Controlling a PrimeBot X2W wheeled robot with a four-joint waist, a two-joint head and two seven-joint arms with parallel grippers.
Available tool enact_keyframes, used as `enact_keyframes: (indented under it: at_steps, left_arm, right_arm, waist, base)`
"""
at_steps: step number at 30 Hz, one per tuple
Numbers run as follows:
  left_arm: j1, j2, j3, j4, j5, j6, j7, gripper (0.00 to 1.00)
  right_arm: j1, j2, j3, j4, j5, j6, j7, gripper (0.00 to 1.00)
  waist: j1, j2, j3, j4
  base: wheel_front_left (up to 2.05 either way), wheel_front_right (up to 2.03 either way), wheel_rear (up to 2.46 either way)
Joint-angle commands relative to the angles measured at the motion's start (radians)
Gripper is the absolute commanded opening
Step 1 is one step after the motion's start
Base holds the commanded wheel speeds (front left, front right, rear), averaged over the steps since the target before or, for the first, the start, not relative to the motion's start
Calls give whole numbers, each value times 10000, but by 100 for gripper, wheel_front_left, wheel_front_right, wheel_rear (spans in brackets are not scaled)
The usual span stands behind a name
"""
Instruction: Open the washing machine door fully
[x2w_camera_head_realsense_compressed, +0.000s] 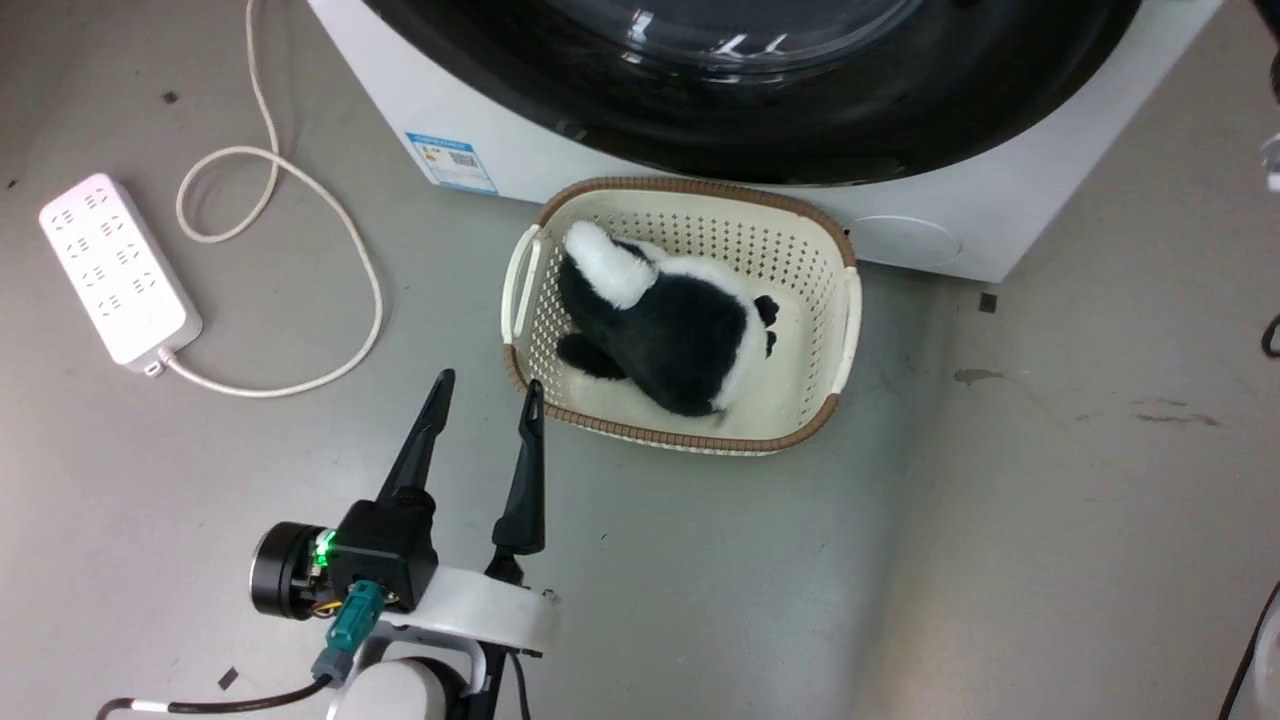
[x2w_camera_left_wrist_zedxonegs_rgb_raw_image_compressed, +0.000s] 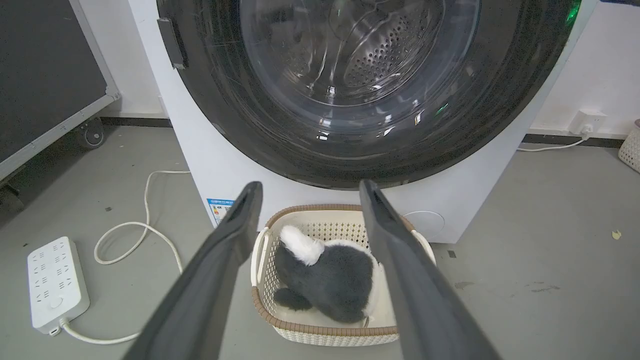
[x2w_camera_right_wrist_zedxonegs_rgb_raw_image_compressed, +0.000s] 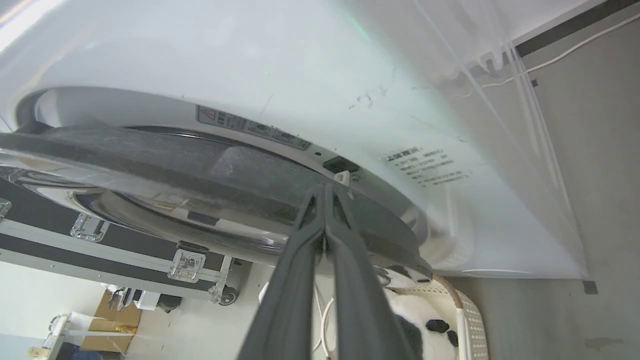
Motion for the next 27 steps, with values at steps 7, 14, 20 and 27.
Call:
enact_keyframes:
  at_steps: [7, 14, 20, 27]
  left_arm:
    - [-294, 8, -293, -10, -208, 152, -261, 100]
    - [-456, 9, -478, -45, -328, 215, -407, 100]
    - [-611, 9, -611, -48, -461, 298, -532, 100]
    - [-688, 10, -703, -6, -581, 405, -678, 100]
  right_arm:
    - [-1443, -204, -570, 1137, 459, -3, 830, 0]
    - [-2598, -357, -954, 2172, 570, -4, 1612, 0]
    - [-3362, -498, -1329, 3065, 686, -4, 2394, 0]
    - [-3241, -625, -1707, 3573, 904, -5, 3309, 0]
  waist:
    - [-1, -1, 278, 272]
    - [-1, -1, 638, 488]
    - [-1, -1, 888, 686]
    - [-1, -1, 732, 786]
  base:
    - [0, 0, 0]
    - [0, 0, 0]
    - [0, 0, 0]
    - [0, 0, 0]
